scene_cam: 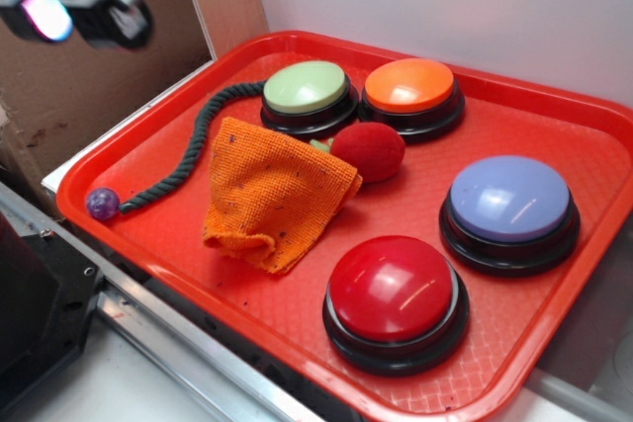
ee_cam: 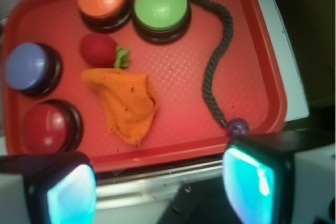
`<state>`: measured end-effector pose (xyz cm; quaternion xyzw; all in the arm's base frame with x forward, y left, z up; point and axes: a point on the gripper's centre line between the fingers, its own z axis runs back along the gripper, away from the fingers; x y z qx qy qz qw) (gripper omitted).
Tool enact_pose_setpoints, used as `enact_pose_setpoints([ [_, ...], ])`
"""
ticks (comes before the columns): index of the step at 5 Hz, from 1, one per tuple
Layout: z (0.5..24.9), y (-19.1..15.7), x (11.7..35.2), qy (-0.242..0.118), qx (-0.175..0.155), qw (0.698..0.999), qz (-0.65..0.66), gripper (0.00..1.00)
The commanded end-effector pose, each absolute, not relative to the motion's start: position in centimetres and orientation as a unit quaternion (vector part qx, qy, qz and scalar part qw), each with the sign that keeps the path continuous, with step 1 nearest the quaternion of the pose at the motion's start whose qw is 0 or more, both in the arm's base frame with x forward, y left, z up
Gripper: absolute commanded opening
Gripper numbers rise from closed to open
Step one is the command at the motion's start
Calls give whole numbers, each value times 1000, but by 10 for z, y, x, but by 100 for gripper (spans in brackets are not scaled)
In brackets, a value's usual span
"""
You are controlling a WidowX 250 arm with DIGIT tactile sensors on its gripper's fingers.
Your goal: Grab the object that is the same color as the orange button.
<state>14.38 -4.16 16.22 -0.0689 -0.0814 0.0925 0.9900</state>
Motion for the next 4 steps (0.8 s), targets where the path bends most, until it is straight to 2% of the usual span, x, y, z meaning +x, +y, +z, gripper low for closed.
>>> enact_pose_setpoints([
  [1, 114, -49, 176, -84, -72, 981, 159, 100],
  [3, 66, -64, 198, -84, -73, 975, 195, 100],
  [4, 45, -76, 202, -73, -58, 979, 181, 100],
])
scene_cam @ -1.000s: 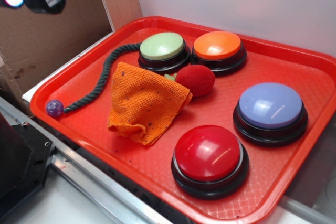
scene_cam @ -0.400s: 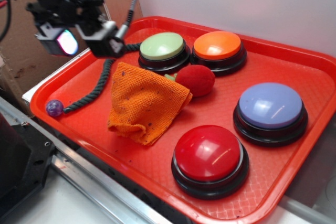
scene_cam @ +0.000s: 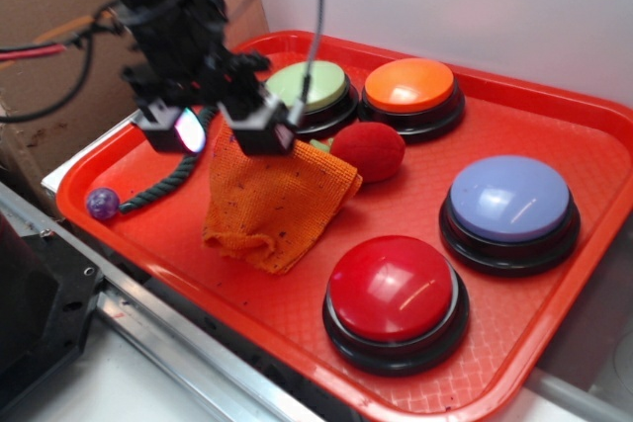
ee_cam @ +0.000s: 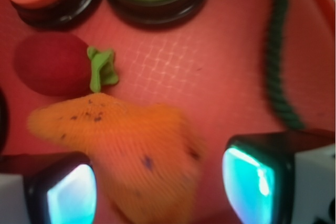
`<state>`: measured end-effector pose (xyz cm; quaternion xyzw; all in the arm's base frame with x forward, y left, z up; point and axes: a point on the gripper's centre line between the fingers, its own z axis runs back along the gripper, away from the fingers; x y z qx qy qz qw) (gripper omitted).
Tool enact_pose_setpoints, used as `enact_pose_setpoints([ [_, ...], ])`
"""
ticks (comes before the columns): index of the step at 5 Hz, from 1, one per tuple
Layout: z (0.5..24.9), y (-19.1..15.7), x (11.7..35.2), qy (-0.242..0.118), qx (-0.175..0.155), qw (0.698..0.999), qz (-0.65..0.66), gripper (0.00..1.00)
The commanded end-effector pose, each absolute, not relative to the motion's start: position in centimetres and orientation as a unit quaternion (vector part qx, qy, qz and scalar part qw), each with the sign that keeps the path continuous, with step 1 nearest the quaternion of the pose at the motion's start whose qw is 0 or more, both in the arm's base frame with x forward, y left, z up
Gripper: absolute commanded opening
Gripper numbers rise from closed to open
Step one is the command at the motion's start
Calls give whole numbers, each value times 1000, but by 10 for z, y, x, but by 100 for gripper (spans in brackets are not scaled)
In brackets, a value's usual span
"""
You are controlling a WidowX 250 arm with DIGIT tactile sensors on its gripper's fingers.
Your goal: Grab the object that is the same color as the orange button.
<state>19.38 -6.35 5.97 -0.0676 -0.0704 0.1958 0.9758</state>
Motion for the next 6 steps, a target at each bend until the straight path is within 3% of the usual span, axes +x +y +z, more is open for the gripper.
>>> enact_pose_setpoints([
  [1, 36, -83, 201, -69, -55, 978, 187, 89],
  [2, 30, -83, 201, -66, -56, 977, 193, 0],
  [4, 31, -81, 204, -66, -39, 976, 204, 0],
  [6, 83, -54, 206, -38, -45, 983, 176, 0],
])
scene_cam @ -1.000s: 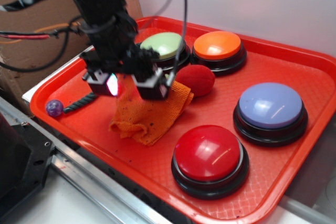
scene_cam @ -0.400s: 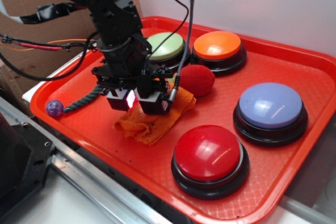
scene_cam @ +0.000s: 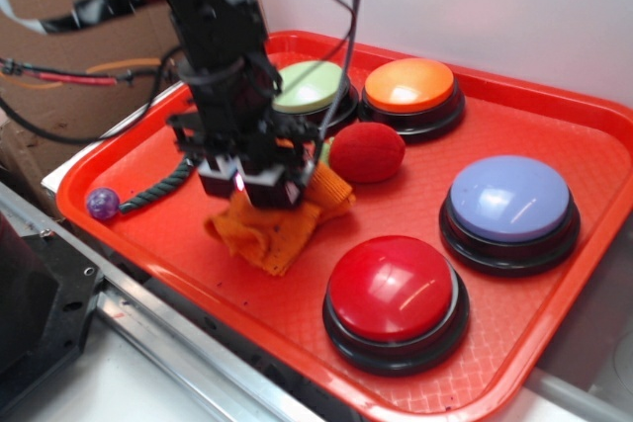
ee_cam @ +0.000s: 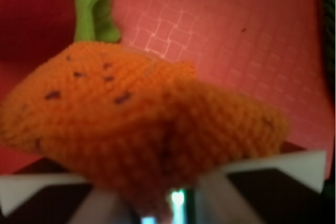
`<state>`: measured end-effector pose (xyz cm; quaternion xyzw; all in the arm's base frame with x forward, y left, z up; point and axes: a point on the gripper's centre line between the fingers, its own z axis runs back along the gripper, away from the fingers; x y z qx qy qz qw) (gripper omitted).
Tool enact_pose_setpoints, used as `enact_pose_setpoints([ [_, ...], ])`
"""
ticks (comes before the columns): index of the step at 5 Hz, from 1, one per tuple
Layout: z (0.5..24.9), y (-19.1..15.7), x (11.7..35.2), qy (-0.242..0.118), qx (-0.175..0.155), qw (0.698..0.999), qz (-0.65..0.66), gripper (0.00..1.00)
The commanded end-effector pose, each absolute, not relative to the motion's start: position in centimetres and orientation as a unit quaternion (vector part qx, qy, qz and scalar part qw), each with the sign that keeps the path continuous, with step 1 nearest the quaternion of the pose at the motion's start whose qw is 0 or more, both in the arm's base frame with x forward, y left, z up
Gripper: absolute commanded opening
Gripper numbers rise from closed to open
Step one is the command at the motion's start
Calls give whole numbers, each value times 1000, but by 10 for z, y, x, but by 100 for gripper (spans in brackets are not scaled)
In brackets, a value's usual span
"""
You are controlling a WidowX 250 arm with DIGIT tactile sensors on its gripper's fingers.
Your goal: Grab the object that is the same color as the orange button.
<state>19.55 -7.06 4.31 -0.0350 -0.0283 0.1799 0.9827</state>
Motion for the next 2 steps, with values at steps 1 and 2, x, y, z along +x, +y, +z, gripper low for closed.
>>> enact_pose_setpoints([
  [1, 117, -47, 209, -42, -42, 985, 160, 0],
  [2, 156, -47, 216, -30, -59, 990, 124, 0],
])
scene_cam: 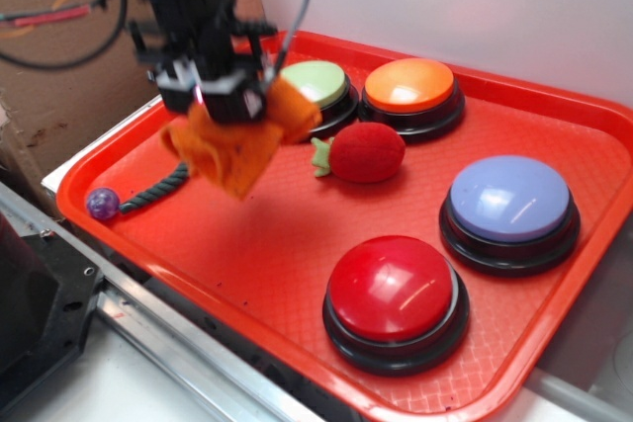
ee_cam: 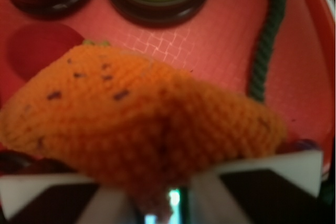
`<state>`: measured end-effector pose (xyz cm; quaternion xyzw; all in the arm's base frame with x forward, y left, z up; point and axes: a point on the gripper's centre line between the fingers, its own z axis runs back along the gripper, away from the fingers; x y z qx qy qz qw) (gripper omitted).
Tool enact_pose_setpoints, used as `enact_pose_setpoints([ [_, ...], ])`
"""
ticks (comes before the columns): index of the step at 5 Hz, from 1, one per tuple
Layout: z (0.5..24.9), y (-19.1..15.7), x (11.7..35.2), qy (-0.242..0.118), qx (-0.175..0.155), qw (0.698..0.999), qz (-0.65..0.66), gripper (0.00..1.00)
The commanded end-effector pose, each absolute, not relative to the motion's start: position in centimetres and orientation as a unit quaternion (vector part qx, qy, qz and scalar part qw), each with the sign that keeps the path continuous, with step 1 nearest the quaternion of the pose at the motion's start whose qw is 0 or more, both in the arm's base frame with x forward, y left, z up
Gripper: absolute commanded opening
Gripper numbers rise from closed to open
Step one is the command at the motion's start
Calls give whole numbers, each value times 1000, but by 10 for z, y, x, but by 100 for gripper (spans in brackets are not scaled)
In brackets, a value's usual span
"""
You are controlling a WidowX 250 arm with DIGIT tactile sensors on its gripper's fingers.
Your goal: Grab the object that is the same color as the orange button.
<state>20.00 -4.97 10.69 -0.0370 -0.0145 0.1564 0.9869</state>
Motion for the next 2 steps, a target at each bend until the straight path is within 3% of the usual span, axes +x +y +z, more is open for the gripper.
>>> enact_pose_setpoints([
  [1, 181, -54, 219, -48, -66, 991, 101, 0],
  [2, 183, -65, 227, 1, -82, 994, 71, 0],
])
